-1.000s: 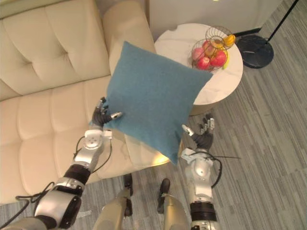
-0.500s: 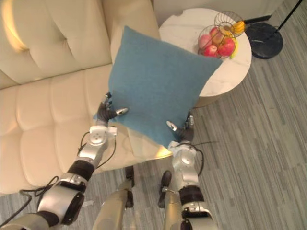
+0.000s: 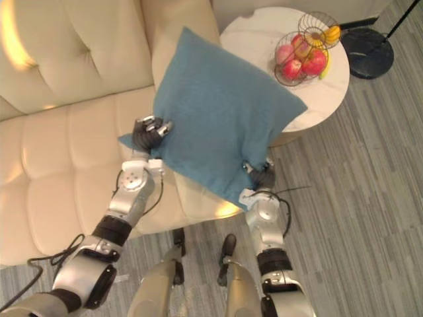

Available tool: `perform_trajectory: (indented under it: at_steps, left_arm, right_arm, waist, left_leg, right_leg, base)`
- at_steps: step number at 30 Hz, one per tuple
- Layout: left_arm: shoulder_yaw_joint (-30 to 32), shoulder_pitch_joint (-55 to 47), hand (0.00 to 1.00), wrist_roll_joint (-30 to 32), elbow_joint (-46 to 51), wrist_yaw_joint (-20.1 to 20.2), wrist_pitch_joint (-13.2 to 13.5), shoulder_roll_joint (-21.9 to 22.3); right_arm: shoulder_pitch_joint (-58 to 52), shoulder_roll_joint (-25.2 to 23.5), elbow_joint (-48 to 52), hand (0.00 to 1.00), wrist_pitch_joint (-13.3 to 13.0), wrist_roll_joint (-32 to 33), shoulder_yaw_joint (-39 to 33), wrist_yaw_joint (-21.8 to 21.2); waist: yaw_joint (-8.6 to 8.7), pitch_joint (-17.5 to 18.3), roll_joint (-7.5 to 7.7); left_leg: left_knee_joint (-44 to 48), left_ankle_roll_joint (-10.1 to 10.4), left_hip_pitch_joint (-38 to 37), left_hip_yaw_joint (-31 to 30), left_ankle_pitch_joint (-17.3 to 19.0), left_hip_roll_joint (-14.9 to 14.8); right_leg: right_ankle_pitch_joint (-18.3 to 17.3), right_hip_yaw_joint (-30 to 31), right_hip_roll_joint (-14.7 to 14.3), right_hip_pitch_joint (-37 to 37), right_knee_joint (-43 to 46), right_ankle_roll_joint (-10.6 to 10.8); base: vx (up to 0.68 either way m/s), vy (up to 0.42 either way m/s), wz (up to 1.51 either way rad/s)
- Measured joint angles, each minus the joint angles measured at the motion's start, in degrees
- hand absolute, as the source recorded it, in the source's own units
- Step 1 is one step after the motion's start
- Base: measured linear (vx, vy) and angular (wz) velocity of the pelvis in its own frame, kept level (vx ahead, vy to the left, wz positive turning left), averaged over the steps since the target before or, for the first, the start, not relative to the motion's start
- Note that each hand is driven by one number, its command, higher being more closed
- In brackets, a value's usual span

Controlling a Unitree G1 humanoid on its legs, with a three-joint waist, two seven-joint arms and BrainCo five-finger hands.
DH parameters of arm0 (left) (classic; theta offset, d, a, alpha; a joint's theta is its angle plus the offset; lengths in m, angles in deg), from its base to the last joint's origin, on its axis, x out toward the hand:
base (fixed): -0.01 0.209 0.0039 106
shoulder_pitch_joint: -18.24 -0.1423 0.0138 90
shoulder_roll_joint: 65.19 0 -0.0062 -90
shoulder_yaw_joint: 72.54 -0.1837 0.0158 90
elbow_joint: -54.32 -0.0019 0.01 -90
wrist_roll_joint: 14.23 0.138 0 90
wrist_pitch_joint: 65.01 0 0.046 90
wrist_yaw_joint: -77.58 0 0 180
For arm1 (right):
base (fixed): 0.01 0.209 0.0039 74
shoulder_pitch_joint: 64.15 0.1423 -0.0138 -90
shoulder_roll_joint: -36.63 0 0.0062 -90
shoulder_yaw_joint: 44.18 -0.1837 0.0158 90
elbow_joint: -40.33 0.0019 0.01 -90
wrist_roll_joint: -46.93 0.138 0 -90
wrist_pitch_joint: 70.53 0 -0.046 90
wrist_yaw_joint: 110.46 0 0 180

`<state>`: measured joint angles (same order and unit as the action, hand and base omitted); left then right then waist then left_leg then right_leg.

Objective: Pick up cushions and gather them together orderly.

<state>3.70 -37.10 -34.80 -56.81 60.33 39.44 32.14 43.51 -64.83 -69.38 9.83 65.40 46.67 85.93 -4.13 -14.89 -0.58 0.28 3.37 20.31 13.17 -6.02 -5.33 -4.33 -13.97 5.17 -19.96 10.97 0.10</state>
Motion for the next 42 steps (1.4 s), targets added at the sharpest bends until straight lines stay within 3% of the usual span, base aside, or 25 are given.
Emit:
perform_trajectory:
  at_steps: [5,11,17,19,20,22,29,30,31,32,33,35,38,39,40,42]
  left_arm:
    - [-1.4,-10.2,1.00,-2.2,9.7,1.5,1.4,0.9]
    - [-1.5,-25.9,1.00,-6.8,14.1,5.5,1.0,2.1]
    - [-0.9,-35.7,1.00,-8.8,19.6,6.7,0.7,2.8]
    - [-0.6,-37.3,1.00,-8.8,20.7,6.8,0.8,3.4]
    - [-0.2,-38.4,1.00,-8.8,21.7,7.3,0.9,3.4]
    - [0.7,-39.9,1.00,-8.8,23.4,7.5,1.1,3.8]
    - [1.4,-44.3,1.00,-8.8,29.8,7.5,3.0,4.5]
    - [1.4,-44.4,1.00,-8.8,29.8,7.5,3.4,4.6]
    - [1.4,-44.4,1.00,-8.9,29.8,7.5,3.5,4.8]
    - [1.3,-44.2,1.00,-9.0,29.8,7.5,3.6,5.5]
    - [1.2,-44.2,1.00,-9.1,29.7,7.5,3.6,5.9]
    - [0.7,-44.4,1.00,-9.7,28.6,7.5,3.7,6.0]
    - [0.5,-44.4,1.00,-10.0,28.0,7.5,3.7,6.1]
    - [-0.4,-44.3,1.00,-10.0,27.7,7.5,3.7,6.1]
    - [-1.5,-43.2,1.00,-10.1,26.2,7.5,3.7,5.6]
    - [-2.7,-42.8,1.00,-11.2,25.4,7.5,3.6,3.6]
  right_arm:
    - [-8.2,-0.1,7.7,1.00,0.1,-0.1,1.2,-0.4]
    - [-16.3,-0.1,8.0,1.00,0.1,-0.6,1.7,-4.5]
    - [-19.9,-0.1,10.2,1.00,0.2,-2.3,3.0,-7.5]
    - [-21.1,-0.1,12.7,1.00,0.2,-2.7,3.3,-7.5]
    - [-21.1,-0.1,13.6,1.00,0.2,-2.8,3.6,-7.5]
    - [-21.1,-0.1,15.1,1.00,0.1,-2.9,4.1,-7.6]
    - [-21.5,0.0,21.8,1.00,-1.7,-5.1,6.6,-7.5]
    - [-21.6,0.0,22.5,1.00,-1.7,-5.2,6.6,-7.4]
    - [-21.6,0.0,22.7,1.00,-1.7,-5.2,6.6,-7.4]
    - [-21.6,0.1,23.4,1.00,-1.7,-5.2,6.2,-7.3]
    - [-21.5,0.1,23.3,1.00,-1.8,-5.1,6.1,-7.2]
    - [-21.8,0.1,23.3,1.00,-1.8,-5.0,6.0,-7.1]
    - [-21.9,0.3,23.3,1.00,-1.8,-5.0,5.7,-7.0]
    - [-21.9,0.3,23.1,1.00,-1.8,-5.0,4.9,-7.0]
    - [-22.0,-0.5,22.6,1.00,-1.7,-4.9,3.7,-6.9]
    - [-22.6,-1.4,22.6,1.00,-1.7,-5.0,3.2,-6.8]
  waist:
    - [0.23,0.5,-0.66]
    - [1.00,3.8,-1.56]
    - [0.97,6.7,-1.97]
    - [1.18,7.0,-2.33]
    - [1.29,7.4,-2.02]
    - [1.19,8.5,-1.38]
    - [0.66,10.6,-3.34]
    - [0.41,10.7,-3.65]
    - [0.43,10.7,-3.69]
    - [0.65,10.7,-3.46]
    - [0.57,10.5,-2.87]
    - [0.75,10.3,-2.09]
    - [1.02,11.2,-3.26]
    - [1.19,11.8,-4.24]
    - [1.32,11.8,-2.97]
    - [1.76,12.1,-0.50]
  left_leg:
    - [-1.4,0.2,-4.9,0.0,0.2,0.3]
    - [-4.8,0.2,-11.1,-1.3,0.2,1.0]
    - [-6.2,-0.2,-14.4,-3.3,0.1,2.1]
    - [-6.2,-0.7,-15.0,-4.9,-0.1,2.4]
    - [-6.2,-0.9,-15.5,-5.9,-0.1,2.8]
    - [-6.2,-0.9,-15.1,-6.9,-0.1,3.6]
    - [-6.1,0.2,-12.1,-17.8,-4.5,4.3]
    - [-6.2,0.4,-10.8,-18.0,-3.0,4.0]
    - [-6.0,0.2,-9.9,-15.8,-1.6,3.7]
    - [-3.4,0.2,-8.1,-9.5,2.5,2.9]
    - [-1.5,-0.2,-7.1,-6.0,3.1,2.2]
    - [10.2,-3.7,-3.1,2.5,5.4,-1.1]
    - [15.7,-1.7,-2.7,2.9,6.8,-7.3]
    - [13.4,1.3,-3.8,0.6,5.7,-9.2]
    - [13.1,3.4,-4.4,0.9,5.2,-6.8]
    - [15.4,1.0,-3.3,1.7,7.4,-4.5]
  right_leg:
    - [-0.1,0.1,-0.3,5.2,-2.3,0.1]
    - [-0.7,0.0,-0.5,10.7,-3.4,1.0]
    - [-1.7,-0.4,0.1,13.6,-2.3,2.2]
    - [-2.5,2.4,0.3,13.6,0.5,3.0]
    - [-3.4,5.3,0.6,13.8,2.0,3.6]
    - [-5.0,5.5,1.2,14.2,1.9,3.3]
    - [-5.2,-5.5,1.2,18.0,0.7,2.9]
    - [-5.2,-7.8,1.3,18.0,0.8,2.8]
    - [-5.2,-9.1,1.4,18.2,0.7,2.7]
    - [-4.9,-11.5,2.6,18.4,0.3,2.6]
    - [-4.8,-12.2,3.7,18.5,0.2,2.5]
    - [-4.5,-14.4,6.9,19.1,0.1,3.0]
    - [-2.7,-13.8,8.1,19.5,-0.6,5.7]
    - [-1.7,-13.2,8.3,19.4,-1.2,7.4]
    - [0.0,-12.2,10.4,19.6,-2.1,8.2]
    - [4.6,-9.9,12.2,20.2,-5.1,8.2]
  base:
    - [0.04,-0.013,0.00]
    - [0.04,0.019,0.06]
    - [-0.01,0.027,0.13]
    - [-0.04,0.038,0.42]
    - [-0.04,0.077,0.45]
    - [-0.05,0.045,0.41]
    - [-0.04,-0.028,0.83]
    - [-0.10,-0.027,1.03]
    - [-0.11,-0.026,1.12]
    - [-0.09,0.035,0.90]
    - [-0.08,0.072,0.90]
    - [-0.04,0.173,0.48]
    - [0.01,0.285,0.05]
    - [0.07,0.388,0.01]
    - [0.08,0.485,0.03]
    - [0.06,0.403,0.09]
